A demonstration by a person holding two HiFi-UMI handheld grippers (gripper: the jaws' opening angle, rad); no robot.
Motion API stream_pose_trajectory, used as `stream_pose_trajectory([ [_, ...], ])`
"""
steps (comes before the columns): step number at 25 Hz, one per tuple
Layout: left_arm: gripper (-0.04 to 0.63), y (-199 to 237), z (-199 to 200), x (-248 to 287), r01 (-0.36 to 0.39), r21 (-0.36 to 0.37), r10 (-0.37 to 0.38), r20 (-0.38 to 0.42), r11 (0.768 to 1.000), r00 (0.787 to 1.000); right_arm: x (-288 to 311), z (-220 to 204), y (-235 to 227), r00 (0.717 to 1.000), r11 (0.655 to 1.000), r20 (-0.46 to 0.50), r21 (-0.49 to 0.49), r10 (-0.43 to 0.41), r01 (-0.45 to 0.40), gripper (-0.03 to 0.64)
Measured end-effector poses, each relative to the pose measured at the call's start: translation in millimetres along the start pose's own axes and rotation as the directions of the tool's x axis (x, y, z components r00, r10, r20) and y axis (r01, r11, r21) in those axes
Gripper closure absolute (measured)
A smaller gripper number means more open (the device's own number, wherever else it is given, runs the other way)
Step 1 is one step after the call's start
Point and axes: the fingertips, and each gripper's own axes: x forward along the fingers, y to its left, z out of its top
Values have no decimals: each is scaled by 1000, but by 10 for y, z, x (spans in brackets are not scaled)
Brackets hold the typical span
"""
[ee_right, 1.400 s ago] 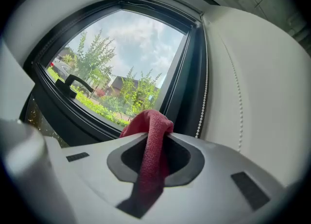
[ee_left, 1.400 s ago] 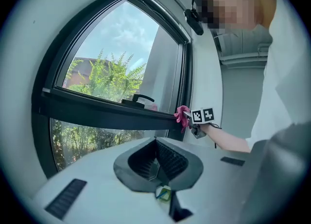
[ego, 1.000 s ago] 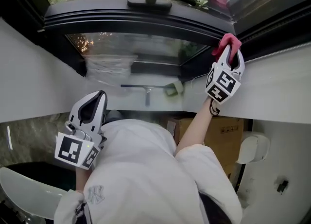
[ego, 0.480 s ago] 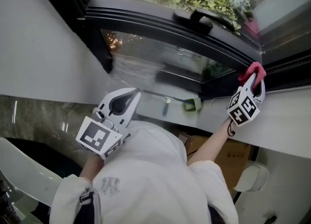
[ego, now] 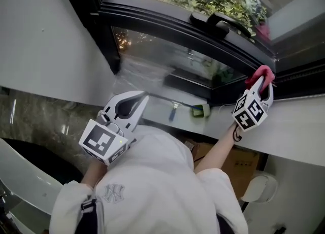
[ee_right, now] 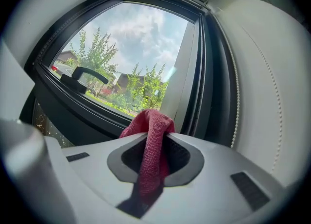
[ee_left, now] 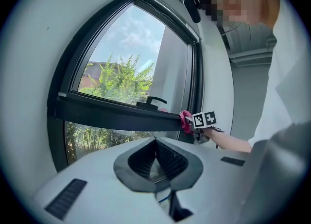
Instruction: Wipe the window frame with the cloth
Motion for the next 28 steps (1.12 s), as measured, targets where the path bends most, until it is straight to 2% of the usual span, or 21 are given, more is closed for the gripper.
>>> stream_pose_trajectory([
  [19,586,-151,-19,-16,48,-1,-48,0,999,999,-161,295,701,993,994,51,-24,108,-107,558],
  [28,586,-177,-18,-33,51,3,-51,0,999,999,-262,460,1095,979,980,59,-54,195,-192,558],
])
